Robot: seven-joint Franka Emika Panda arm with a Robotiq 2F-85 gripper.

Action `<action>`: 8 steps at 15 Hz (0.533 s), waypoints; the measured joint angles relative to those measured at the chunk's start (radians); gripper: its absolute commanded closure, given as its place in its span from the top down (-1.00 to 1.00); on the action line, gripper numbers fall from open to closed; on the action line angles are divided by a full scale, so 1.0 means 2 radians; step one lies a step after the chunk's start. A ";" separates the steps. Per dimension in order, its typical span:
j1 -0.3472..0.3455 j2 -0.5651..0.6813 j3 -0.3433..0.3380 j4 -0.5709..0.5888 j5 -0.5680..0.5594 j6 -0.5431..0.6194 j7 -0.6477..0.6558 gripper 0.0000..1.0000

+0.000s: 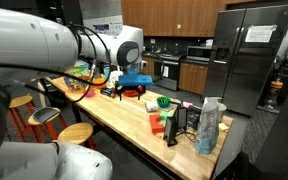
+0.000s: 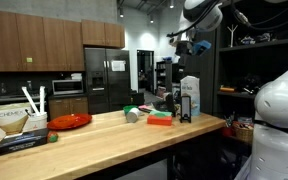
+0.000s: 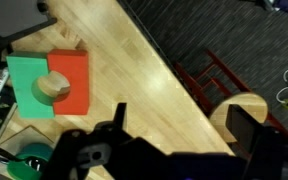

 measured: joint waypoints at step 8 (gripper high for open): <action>0.028 -0.127 -0.028 -0.003 0.082 -0.102 -0.067 1.00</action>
